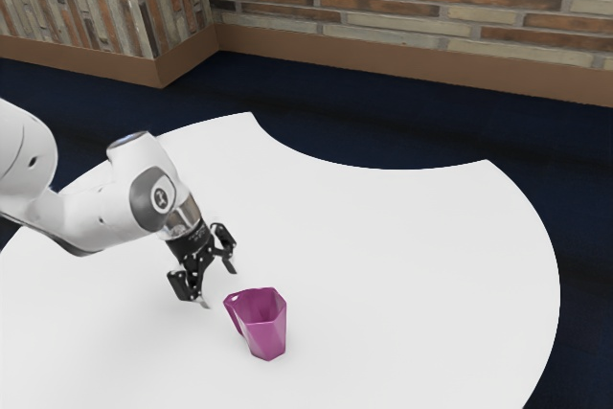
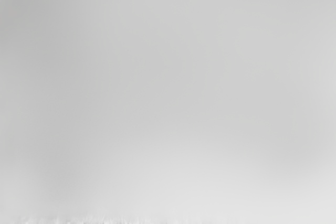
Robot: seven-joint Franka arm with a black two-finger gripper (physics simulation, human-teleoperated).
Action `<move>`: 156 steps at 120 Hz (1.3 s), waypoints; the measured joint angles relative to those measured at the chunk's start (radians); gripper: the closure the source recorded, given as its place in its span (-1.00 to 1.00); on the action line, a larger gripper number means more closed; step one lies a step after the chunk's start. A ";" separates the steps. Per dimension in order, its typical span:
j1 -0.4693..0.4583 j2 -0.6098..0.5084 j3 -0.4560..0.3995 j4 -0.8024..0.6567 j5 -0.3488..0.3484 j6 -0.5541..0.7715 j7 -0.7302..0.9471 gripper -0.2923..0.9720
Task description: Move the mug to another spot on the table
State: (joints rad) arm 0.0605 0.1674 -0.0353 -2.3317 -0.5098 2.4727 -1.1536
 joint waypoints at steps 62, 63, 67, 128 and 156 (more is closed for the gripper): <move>0.009 -0.141 -0.048 -0.111 -0.033 0.031 -0.152 -0.47; 0.009 -0.143 -0.049 -0.111 -0.033 0.029 -0.154 -0.47; 0.014 -0.146 -0.059 -0.114 -0.034 0.023 -0.163 -0.47; -0.035 -0.130 -0.140 -0.117 -0.114 -0.007 -0.271 -0.46; 0.014 -0.126 -0.148 -0.117 -0.117 -0.007 -0.298 -0.43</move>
State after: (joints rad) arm 0.0741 0.0418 -0.1837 -2.4486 -0.6269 2.4656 -1.4514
